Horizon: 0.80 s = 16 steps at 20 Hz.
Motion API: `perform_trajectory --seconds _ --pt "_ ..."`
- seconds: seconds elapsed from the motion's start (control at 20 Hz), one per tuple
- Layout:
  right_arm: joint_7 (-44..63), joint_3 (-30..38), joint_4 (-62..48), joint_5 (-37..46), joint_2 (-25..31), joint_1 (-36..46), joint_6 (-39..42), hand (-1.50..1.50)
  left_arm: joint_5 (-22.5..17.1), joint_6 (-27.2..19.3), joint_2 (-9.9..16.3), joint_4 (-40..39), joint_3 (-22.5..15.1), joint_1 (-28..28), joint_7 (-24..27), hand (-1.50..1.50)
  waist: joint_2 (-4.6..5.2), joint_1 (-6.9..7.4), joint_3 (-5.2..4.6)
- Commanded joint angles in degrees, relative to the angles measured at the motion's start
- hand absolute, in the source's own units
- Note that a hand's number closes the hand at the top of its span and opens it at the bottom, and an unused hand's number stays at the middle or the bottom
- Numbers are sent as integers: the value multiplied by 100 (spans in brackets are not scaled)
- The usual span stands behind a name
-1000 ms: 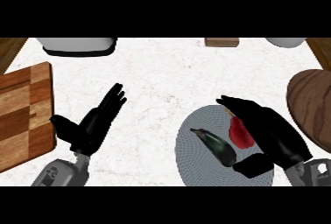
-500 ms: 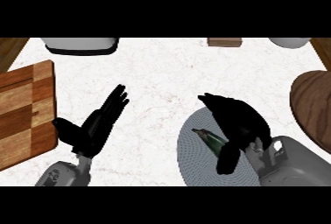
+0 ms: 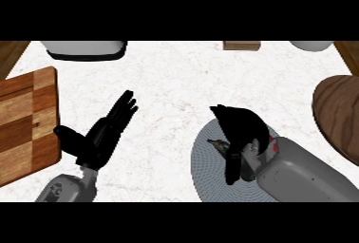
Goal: Pick the eggplant from the placemat and place it in the bowl
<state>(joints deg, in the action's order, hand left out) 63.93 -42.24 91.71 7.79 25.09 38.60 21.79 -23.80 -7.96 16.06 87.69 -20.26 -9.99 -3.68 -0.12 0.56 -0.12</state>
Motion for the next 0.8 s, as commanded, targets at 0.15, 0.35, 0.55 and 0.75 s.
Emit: perform_trajectory --seconds 0.15,0.35,0.55,0.75 --pt "1314 -119 -295 -280 -160 75 694 -150 29 269 107 -48 80 246 173 0 -9 -43 1" --pt "1012 -360 -710 -48 -241 -64 572 -150 -95 211 91 -81 357 -194 -185 0 7 -58 6" --pt "1032 -298 -437 171 -243 -156 516 -150 269 -70 -206 193 31 157 -114 0 -10 -58 9" --pt "820 -326 -785 344 -454 -208 585 -150 195 169 -94 271 184 370 -40 0 -2 -23 10"
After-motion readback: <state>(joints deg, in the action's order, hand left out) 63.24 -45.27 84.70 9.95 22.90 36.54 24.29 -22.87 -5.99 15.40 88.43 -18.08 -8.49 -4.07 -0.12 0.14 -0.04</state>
